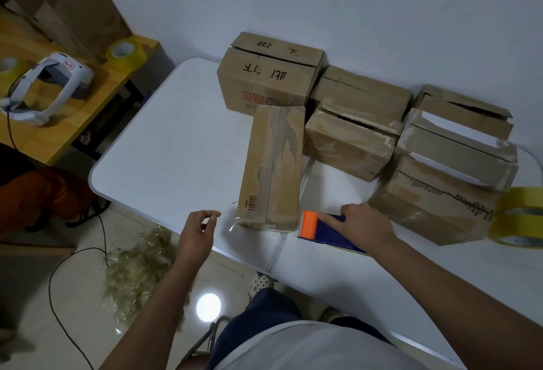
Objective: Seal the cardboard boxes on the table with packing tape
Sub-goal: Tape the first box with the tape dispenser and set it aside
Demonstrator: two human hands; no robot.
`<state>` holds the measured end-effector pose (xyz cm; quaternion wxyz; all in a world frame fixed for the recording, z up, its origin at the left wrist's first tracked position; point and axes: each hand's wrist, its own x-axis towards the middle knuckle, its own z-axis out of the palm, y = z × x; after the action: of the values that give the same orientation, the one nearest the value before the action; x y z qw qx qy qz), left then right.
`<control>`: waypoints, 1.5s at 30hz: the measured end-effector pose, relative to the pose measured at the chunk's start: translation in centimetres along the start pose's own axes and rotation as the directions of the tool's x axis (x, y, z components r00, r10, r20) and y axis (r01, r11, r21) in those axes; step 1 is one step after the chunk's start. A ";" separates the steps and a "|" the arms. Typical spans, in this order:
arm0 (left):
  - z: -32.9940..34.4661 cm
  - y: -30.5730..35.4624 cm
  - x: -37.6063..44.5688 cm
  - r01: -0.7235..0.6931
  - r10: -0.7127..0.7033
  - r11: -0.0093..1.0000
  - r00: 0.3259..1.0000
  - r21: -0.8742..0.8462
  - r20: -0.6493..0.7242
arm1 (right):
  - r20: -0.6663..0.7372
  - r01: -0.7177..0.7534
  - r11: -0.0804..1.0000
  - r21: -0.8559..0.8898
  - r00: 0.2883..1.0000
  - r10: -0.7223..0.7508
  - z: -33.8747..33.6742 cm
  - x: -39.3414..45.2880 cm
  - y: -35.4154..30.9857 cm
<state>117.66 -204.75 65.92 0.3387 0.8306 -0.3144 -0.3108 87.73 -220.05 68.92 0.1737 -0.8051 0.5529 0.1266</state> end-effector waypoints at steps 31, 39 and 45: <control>2.6 5.4 0.6 -0.842 0.697 0.324 0.521 0.431 0.493 | 0.011 -0.037 0.996 0.084 0.999 0.036 0.3 -0.4 0.3; 8.6 7.3 3.9 -0.888 0.476 0.203 0.458 0.413 0.751 | 0.010 -0.020 0.995 0.102 1.000 0.019 0.0 -0.6 1.3; 8.6 6.6 4.1 -0.889 0.511 0.185 0.451 0.419 0.732 | 0.017 0.006 0.996 0.093 1.000 -0.007 -0.4 -1.3 2.4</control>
<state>111.82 -214.69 64.65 -0.0267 0.5386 -0.8339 -0.1179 85.04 -219.89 69.51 0.2159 -0.7968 0.5540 0.1071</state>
